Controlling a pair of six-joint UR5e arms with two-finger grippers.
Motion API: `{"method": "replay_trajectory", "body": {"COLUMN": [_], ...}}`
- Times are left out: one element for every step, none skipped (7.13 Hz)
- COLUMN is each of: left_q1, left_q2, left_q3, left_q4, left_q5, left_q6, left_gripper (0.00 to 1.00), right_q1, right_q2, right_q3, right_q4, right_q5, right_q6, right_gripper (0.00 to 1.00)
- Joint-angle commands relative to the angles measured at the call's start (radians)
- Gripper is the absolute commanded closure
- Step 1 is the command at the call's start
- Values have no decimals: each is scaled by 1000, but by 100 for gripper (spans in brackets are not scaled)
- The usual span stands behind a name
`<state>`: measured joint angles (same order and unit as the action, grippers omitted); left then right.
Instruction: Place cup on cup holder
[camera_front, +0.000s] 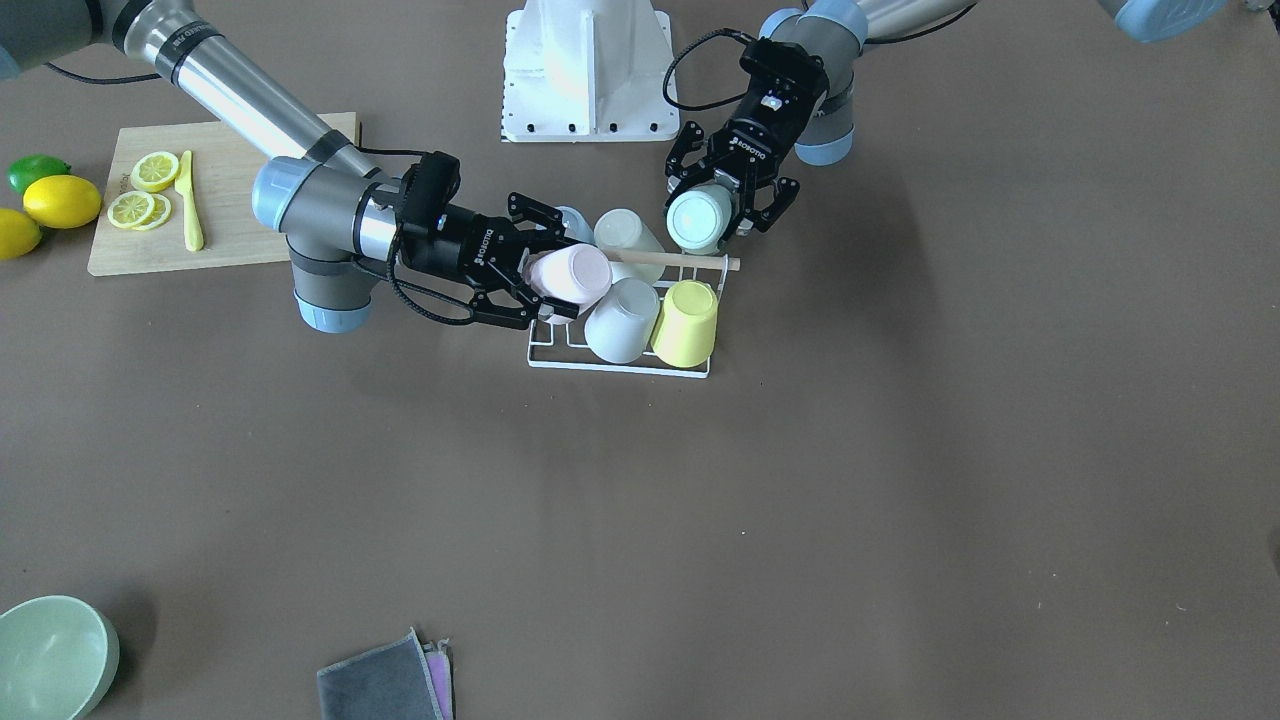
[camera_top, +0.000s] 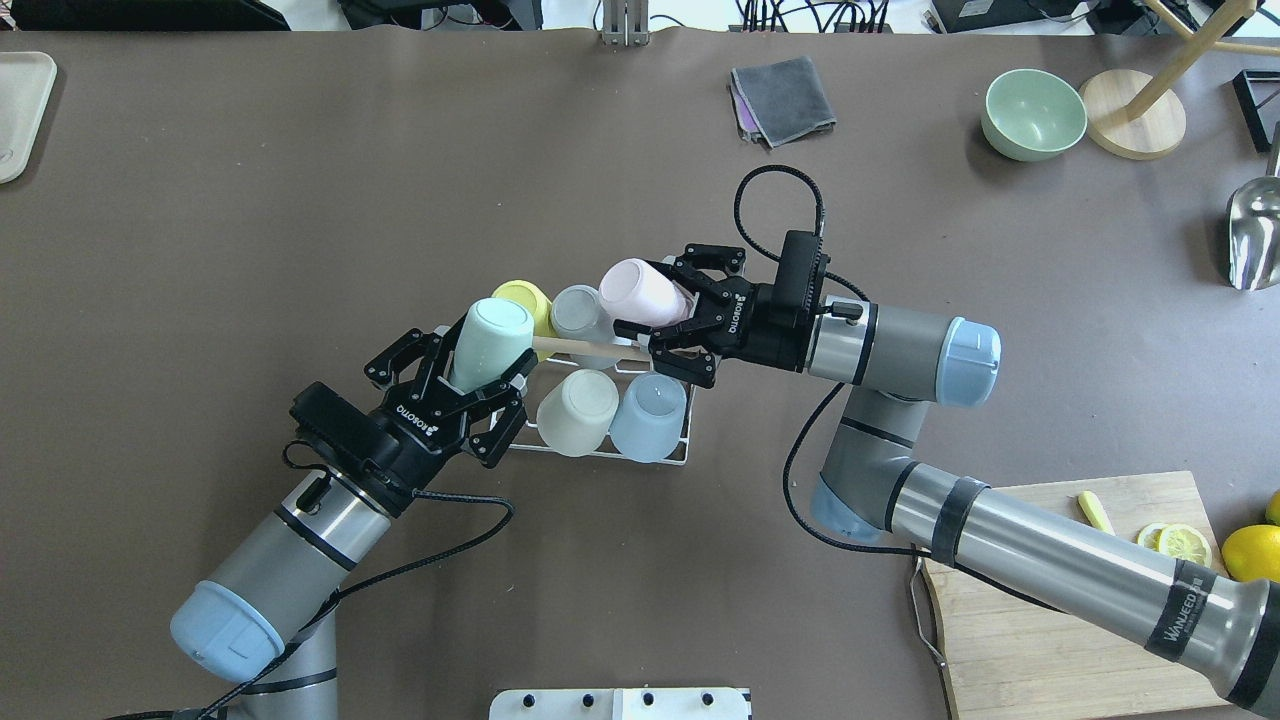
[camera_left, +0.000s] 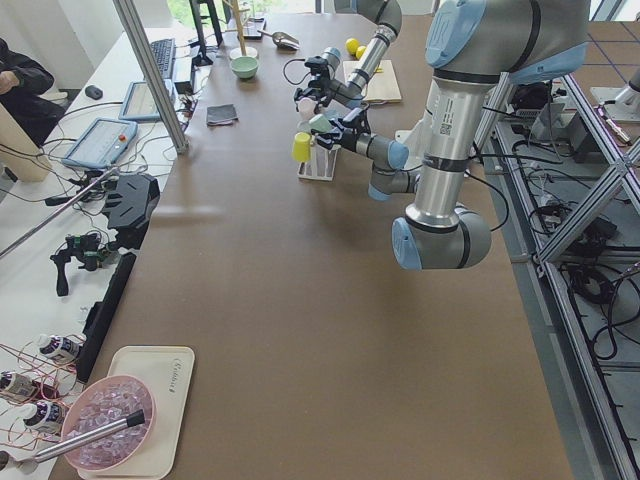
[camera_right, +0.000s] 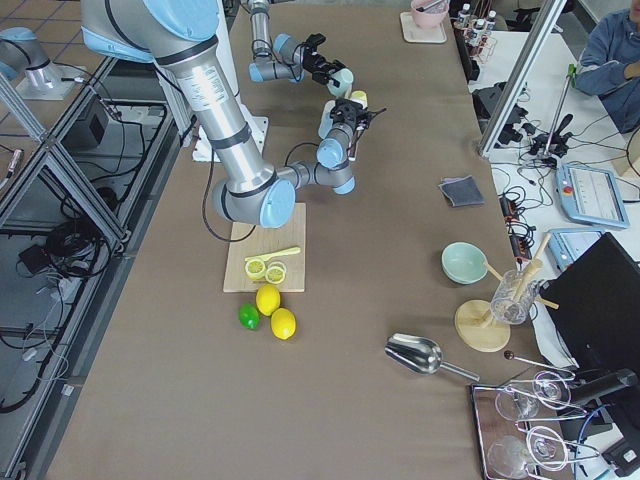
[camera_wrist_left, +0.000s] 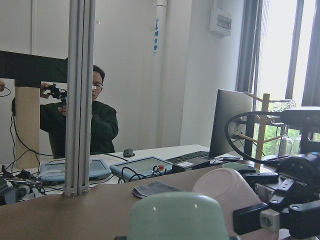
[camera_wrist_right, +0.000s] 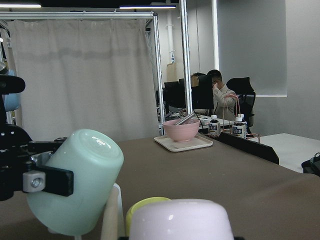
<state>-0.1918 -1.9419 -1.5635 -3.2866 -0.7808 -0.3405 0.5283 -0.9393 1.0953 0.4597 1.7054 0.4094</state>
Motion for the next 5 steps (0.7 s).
{"method": "replay_trajectory", "body": {"left_q1": [-3, -5, -6, -9, -8], "left_q2": [4, 4, 4, 3, 3], "left_q3": [3, 2, 8, 20, 19], "left_q4": [-1, -1, 1, -2, -13], "left_q5": [0, 0, 0, 2, 0], "left_q6": [-2, 0, 2, 5, 3], "left_gripper": [100, 100, 89, 4, 2], "right_q1": [-4, -2, -2, 1, 4], "right_q2": [-4, -10, -15, -19, -19], "right_q3": [0, 3, 8, 8, 12], "right_q4": [2, 2, 0, 0, 0], "right_q5": [-1, 2, 5, 7, 10], "right_q6": [0, 8, 15, 19, 73], "right_gripper": [100, 87, 30, 0, 0]}}
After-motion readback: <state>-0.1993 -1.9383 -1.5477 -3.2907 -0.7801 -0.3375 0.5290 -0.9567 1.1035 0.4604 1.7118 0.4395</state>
